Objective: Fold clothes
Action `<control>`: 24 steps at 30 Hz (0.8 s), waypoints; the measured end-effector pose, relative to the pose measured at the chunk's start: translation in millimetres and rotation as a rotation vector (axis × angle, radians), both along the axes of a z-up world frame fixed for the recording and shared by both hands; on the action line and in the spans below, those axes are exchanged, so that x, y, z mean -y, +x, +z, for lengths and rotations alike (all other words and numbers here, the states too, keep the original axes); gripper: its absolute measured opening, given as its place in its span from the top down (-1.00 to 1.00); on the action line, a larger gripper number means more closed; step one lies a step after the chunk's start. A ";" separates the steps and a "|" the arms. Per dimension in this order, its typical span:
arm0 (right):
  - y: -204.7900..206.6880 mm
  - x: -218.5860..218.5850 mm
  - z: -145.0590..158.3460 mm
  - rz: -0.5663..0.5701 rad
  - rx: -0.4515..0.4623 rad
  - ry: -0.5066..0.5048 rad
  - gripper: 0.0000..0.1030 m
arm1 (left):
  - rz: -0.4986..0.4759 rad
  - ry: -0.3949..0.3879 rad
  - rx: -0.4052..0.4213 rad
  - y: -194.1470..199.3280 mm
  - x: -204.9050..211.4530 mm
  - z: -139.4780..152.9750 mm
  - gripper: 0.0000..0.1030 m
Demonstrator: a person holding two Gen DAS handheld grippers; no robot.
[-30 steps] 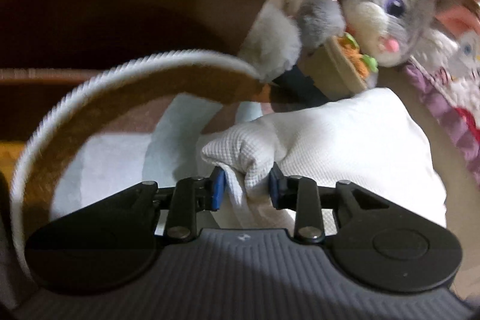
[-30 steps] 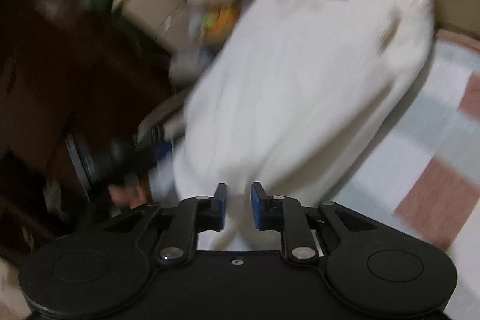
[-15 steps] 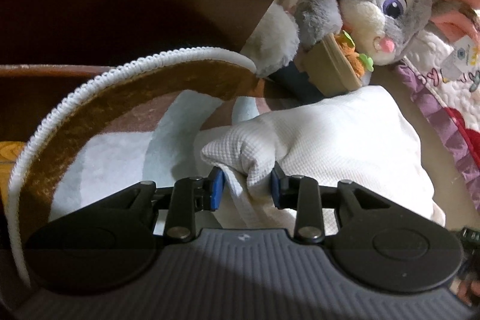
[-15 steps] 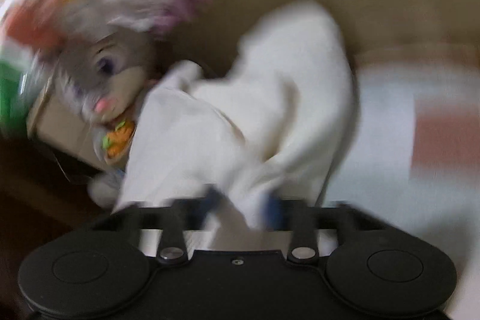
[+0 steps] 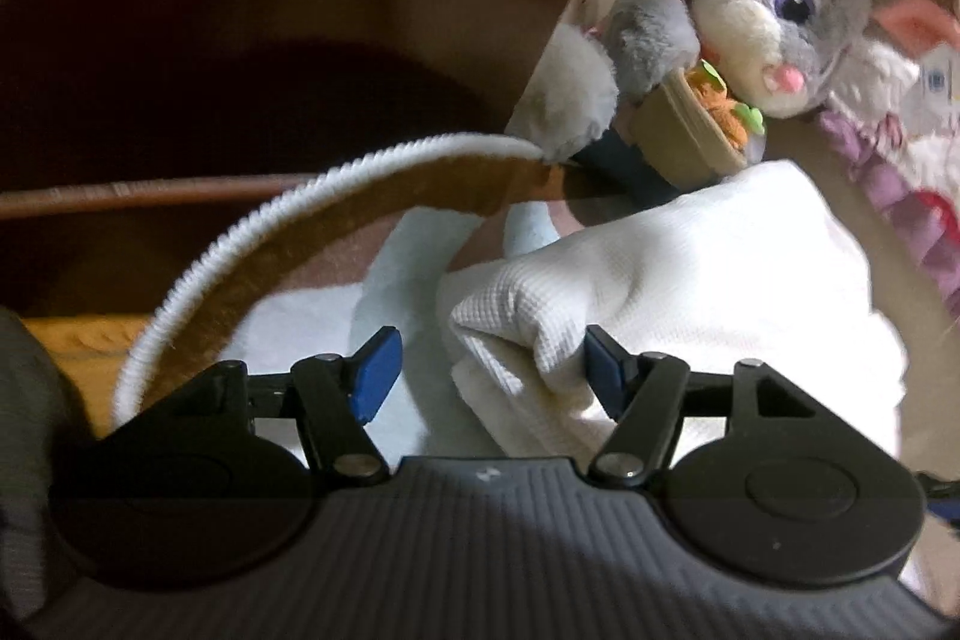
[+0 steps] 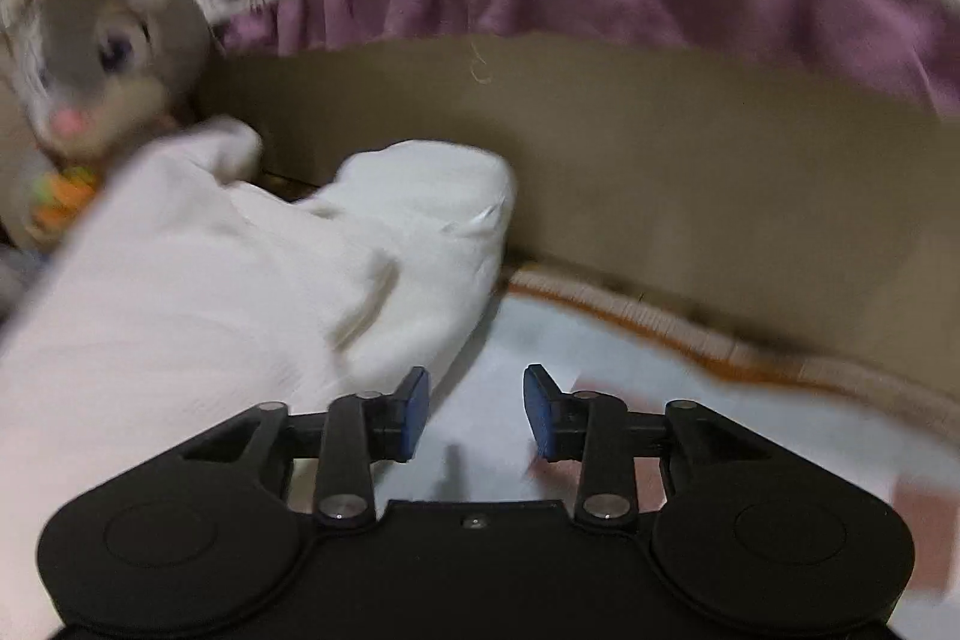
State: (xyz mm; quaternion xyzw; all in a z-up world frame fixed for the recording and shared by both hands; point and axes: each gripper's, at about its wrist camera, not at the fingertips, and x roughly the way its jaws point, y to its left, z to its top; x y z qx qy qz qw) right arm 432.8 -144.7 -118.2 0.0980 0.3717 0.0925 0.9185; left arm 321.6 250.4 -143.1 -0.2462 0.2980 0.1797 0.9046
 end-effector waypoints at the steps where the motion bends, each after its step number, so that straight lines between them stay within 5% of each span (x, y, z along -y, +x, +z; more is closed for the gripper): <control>1: -8.5 4.8 2.8 0.008 0.004 0.023 0.09 | -0.006 0.018 -0.001 -1.6 4.6 3.5 -0.29; 9: -60.2 13.0 26.9 0.141 0.043 0.027 0.02 | -0.100 0.123 0.031 -18.8 57.9 36.6 -0.44; 15: -102.5 20.8 53.7 0.192 0.111 0.040 -0.07 | -0.192 0.126 -0.002 -28.6 101.2 52.2 -0.44; 24: -169.4 26.0 81.3 0.244 0.155 0.011 -0.18 | -0.266 0.185 -0.017 -77.6 147.1 74.4 -0.70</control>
